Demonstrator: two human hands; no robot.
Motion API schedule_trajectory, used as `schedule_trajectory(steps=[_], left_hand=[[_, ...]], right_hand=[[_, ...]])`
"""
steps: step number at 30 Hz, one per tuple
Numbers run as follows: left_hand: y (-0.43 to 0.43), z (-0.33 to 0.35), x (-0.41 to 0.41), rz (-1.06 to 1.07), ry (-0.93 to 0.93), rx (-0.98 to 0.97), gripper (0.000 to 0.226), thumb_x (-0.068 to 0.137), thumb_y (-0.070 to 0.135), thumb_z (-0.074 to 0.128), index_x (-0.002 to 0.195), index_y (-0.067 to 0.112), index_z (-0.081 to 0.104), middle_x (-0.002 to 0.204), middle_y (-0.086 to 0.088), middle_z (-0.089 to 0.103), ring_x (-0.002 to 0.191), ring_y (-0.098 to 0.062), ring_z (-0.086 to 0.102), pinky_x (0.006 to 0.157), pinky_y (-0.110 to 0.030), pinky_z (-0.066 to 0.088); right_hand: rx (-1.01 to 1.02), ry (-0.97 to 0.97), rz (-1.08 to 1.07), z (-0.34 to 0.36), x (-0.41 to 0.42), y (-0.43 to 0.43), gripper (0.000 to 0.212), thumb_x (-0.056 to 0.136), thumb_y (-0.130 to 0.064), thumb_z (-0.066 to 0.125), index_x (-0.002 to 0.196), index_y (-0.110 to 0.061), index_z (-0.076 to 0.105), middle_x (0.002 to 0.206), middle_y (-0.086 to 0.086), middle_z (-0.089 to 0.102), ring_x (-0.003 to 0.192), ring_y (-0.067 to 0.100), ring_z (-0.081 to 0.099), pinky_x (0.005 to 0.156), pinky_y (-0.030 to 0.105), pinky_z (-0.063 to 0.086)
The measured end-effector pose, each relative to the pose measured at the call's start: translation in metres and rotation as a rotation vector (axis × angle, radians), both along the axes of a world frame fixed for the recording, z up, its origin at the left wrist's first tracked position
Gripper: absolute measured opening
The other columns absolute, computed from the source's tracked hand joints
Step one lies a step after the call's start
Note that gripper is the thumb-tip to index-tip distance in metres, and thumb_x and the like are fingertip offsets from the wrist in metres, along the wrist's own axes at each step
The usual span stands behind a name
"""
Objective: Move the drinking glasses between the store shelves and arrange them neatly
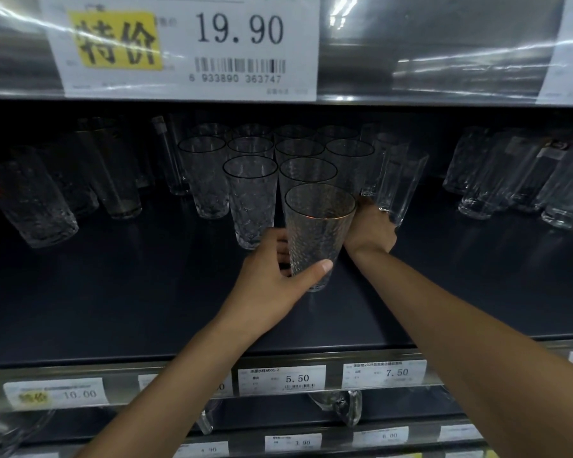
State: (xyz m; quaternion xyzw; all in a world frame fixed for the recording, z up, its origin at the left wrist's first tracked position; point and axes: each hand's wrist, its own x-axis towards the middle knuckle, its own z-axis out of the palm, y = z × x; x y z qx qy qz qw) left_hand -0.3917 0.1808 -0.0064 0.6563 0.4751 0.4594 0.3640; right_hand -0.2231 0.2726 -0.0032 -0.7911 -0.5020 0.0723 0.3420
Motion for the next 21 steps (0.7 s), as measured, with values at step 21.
schedule_trajectory(steps=[21], left_hand=[[-0.004,0.008,0.057,-0.016,0.135,-0.041,0.053,0.076,0.04,0.081,0.115,0.028,0.047,0.103,0.019,0.059,0.093,0.008,0.057,0.074,-0.008,0.045]], right_hand=[[-0.191,-0.389,0.697,0.006,0.145,-0.094,0.069,0.082,-0.07,0.046,0.129,-0.021,0.063,0.132,-0.003,0.061,0.123,0.017,0.05,0.103,0.022,0.034]])
